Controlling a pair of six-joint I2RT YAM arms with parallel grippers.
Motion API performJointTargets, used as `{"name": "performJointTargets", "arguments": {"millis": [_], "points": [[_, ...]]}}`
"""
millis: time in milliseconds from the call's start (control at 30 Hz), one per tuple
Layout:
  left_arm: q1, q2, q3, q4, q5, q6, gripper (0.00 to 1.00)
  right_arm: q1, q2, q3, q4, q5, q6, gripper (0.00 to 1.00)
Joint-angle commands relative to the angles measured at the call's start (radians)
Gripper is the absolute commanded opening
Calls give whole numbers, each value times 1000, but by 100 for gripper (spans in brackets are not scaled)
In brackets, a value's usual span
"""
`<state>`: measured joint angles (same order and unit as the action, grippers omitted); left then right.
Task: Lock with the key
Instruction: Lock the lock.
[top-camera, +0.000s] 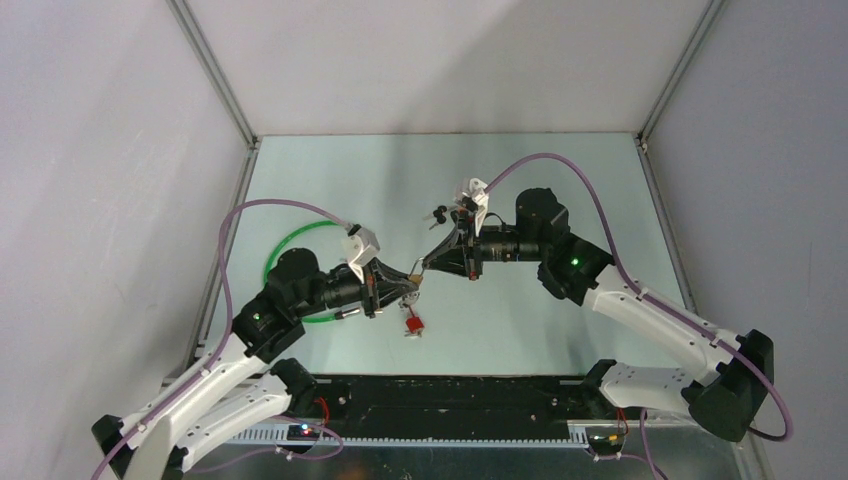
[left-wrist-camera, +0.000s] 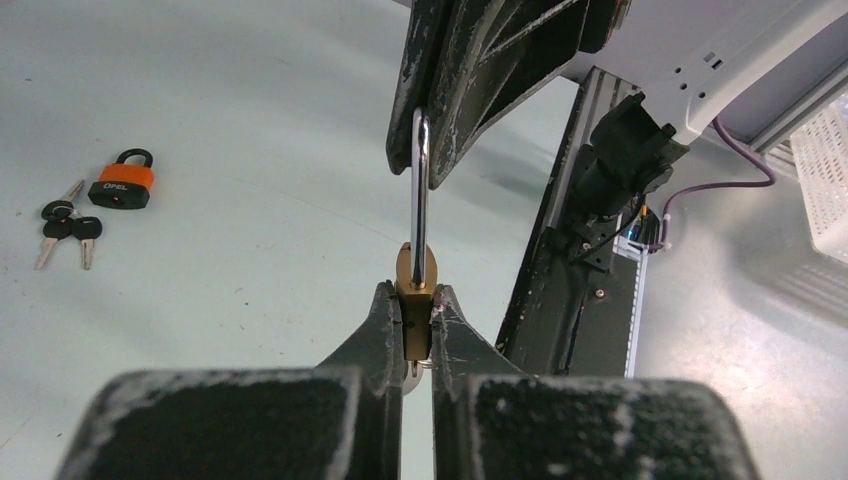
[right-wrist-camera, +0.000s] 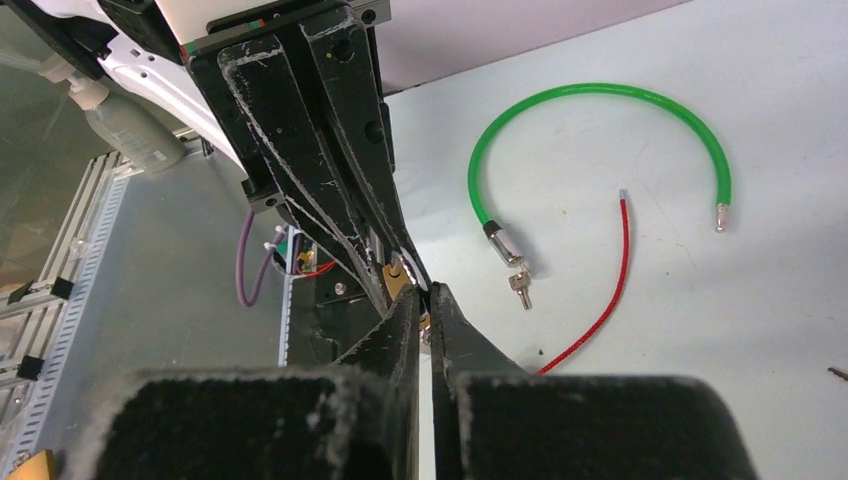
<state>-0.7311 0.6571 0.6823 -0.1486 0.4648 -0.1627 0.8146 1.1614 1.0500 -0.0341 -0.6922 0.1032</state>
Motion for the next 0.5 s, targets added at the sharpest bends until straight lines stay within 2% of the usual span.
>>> {"name": "performJointTargets", "arguments": {"millis": [0,200,367,467], "points": [[-1,-27,32,280,-65,46,0,74,34,-30,-143,-81,-9,0],[0,-21,54,284,-90,64,0,109,55,-40,-138,-31,-55,0],[0,4,52,244,2,87,0,101,5,-42,-62,54,-18,0],[-1,20,49,208,50,91,0,72,-51,-41,3,53,10,2]]}}
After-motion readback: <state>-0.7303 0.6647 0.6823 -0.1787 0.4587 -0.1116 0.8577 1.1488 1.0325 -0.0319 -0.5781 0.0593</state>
